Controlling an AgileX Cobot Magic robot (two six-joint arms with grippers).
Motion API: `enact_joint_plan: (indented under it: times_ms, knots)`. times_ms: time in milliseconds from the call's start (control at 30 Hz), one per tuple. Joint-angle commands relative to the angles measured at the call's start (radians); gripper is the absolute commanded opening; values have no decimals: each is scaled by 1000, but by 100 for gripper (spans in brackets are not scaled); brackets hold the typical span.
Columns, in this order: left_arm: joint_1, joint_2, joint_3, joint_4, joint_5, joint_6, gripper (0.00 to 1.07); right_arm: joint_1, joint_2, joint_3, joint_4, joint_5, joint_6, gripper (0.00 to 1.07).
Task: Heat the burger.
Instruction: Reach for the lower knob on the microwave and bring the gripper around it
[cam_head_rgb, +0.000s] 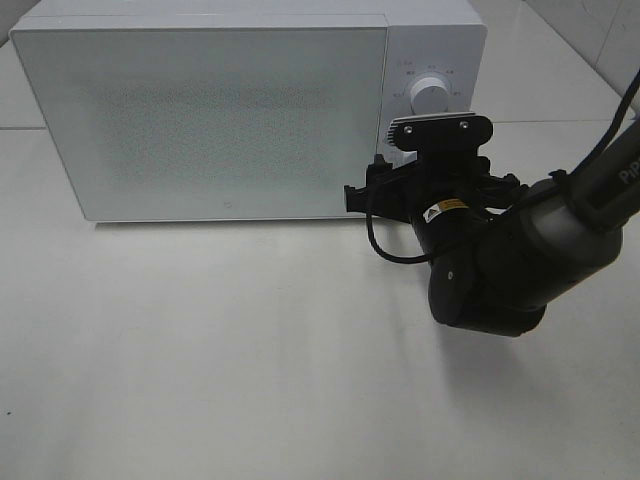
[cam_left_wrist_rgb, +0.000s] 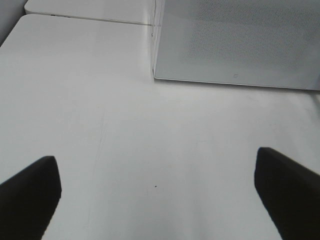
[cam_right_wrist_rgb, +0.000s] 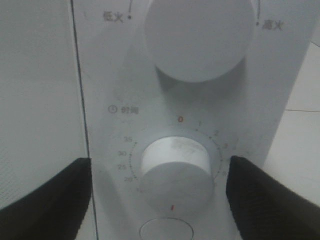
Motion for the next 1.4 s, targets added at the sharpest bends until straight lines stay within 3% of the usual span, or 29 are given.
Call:
enact_joint_plan:
  times_ms: [33,667,867,933,967,1000,1067,1100,1200,1400]
  knots:
    - [4,-25,6,-9,-5,-7,98,-18,-5,-8,-8,-87,-9,74]
    - [4,-25,6,-9,-5,-7,98,-39,-5,-22,-10,-90,-9,73]
    - [4,-25,6,-9,-5,-7,98,-39,-5,-22,-18,-80,-9,54]
    - [4,-25,6,-9,-5,-7,98,-39,-5,-22,-18,-74,-9,35]
    - [4,-25,6,-9,-5,-7,98,-39,-5,-22,-18,-74,-9,35]
    - [4,-25,6,-9,-5,-7,98,-39,-5,-22,-21,-56,-9,23]
    - [4,-25,6,-9,-5,-7,98,-39,-5,-22,-27,-50,-9,18]
    - [4,-25,6,-9,-5,-7,98,-39,-5,-22,-37,-40,-9,9]
    - [4,-25,6,-9,-5,-7,98,-39,-5,-22,-41,-36,-9,1]
    - [4,-25,6,-9,-5,-7,98,-39,-5,-22,-41,-35,-5,1]
